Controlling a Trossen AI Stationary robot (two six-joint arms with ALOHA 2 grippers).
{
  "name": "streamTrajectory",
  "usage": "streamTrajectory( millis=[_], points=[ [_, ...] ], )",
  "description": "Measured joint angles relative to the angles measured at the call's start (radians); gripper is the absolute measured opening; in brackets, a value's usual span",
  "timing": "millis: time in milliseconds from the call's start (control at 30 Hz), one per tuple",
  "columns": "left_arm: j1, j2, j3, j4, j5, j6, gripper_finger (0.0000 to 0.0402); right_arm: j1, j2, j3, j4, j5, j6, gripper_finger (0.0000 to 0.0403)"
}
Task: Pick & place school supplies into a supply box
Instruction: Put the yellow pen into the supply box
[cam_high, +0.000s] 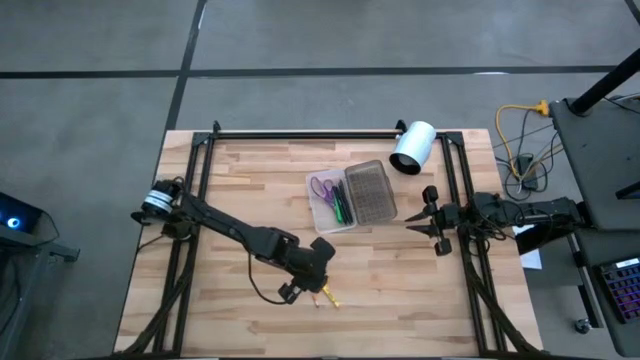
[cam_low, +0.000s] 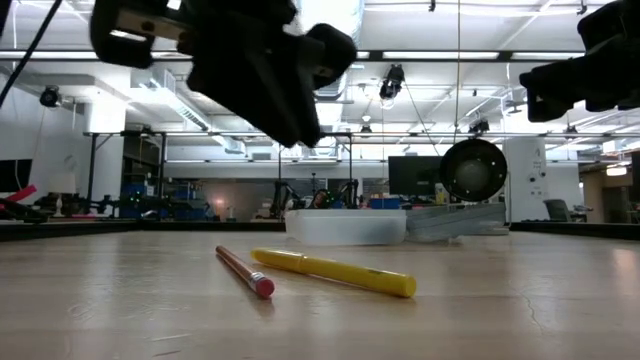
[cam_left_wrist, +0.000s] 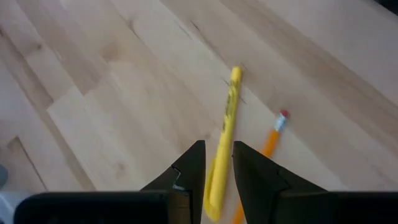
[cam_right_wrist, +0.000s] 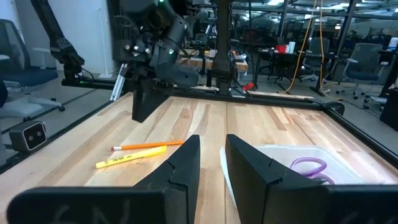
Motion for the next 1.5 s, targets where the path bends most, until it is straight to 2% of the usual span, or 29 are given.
streamTrajectory(
  millis=[100,433,600,1000,1500],
  points=[
    [0.000,0.064,0.070,-0.060,0.000,0.000,0.0066,0.000,0.009,0.000,0.000,0.002,0.000,0.0068],
    [-0.001,0.344,0.443,-0.410,-0.004,-0.009,0.0067,0.000,0.020,0.000,0.000,-0.001,0.000,0.0068],
    [-0.008,0.422,0.543,-0.494,-0.006,-0.026,0.0066,0.000,0.020,0.000,0.000,0.001,0.000,0.0068],
    [-0.031,0.425,0.542,-0.489,-0.021,-0.055,0.0066,0.000,0.020,0.000,-0.001,0.001,0.000,0.0068],
    [-0.014,0.423,0.466,-0.413,-0.023,-0.016,0.0066,0.000,0.020,0.000,-0.001,0.001,0.000,0.0068]
  ],
)
